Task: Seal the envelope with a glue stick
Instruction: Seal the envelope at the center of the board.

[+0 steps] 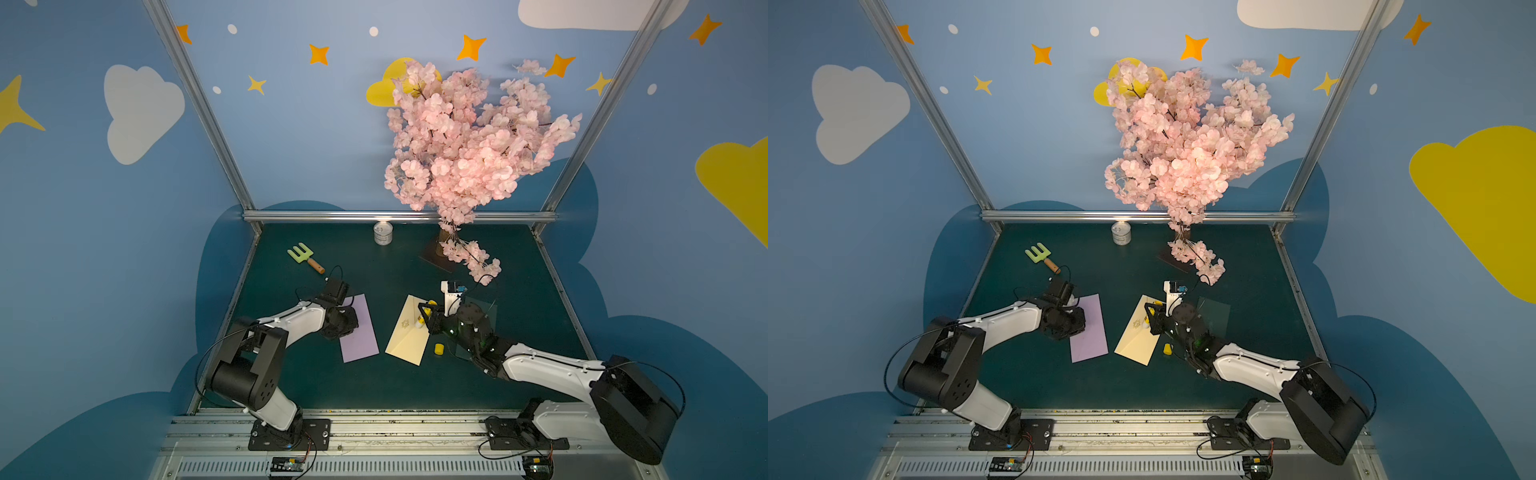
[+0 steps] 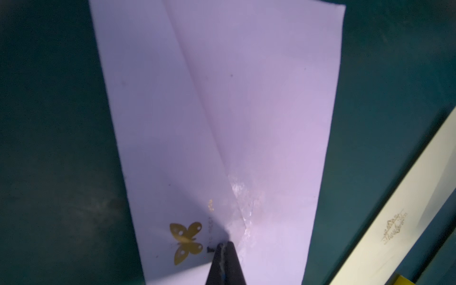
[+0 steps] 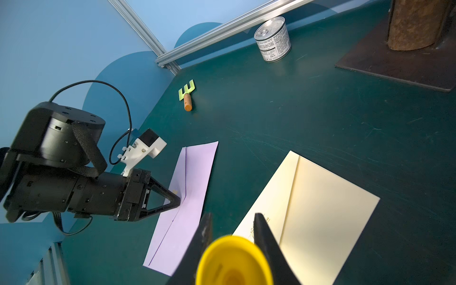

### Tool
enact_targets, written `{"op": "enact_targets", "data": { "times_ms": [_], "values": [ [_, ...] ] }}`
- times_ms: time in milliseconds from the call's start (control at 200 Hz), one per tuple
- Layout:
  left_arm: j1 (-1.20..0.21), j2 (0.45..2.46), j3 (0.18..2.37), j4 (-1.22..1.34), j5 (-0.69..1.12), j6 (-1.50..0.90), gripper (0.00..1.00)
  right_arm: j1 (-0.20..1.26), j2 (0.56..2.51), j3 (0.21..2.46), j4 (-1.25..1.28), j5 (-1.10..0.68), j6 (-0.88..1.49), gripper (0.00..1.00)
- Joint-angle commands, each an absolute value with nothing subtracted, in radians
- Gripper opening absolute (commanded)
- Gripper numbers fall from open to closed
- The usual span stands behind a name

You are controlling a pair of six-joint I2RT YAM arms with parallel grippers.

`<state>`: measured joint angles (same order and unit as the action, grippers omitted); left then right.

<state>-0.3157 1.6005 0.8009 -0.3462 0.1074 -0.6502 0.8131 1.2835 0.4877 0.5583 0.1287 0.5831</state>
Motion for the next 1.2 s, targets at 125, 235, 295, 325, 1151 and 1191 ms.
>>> {"op": "enact_targets", "data": {
  "times_ms": [125, 235, 295, 325, 1151, 1191],
  "values": [
    [-0.29, 1.693, 0.792, -0.414, -0.028, -0.629, 0.03, 0.809, 1.275, 0.504, 0.554, 0.127, 0.575, 0.0],
    [-0.291, 1.694, 0.792, -0.423, -0.04, -0.625, 0.03, 0.809, 1.271, 0.502, 0.551, 0.13, 0.572, 0.0],
    [-0.292, 1.692, 0.796, -0.433, -0.047, -0.634, 0.03, 0.809, 1.272, 0.503, 0.551, 0.13, 0.572, 0.0],
    [-0.295, 1.691, 0.798, -0.441, -0.053, -0.64, 0.03, 0.809, 1.272, 0.503, 0.549, 0.13, 0.572, 0.0],
    [-0.261, 1.809, 0.831, -0.447, -0.048, -0.867, 0.03, 0.809, 1.249, 0.492, 0.543, 0.135, 0.566, 0.0],
    [-0.263, 1.814, 0.835, -0.449, -0.053, -0.866, 0.03, 0.809, 1.25, 0.492, 0.543, 0.135, 0.567, 0.0]
  ]
}}
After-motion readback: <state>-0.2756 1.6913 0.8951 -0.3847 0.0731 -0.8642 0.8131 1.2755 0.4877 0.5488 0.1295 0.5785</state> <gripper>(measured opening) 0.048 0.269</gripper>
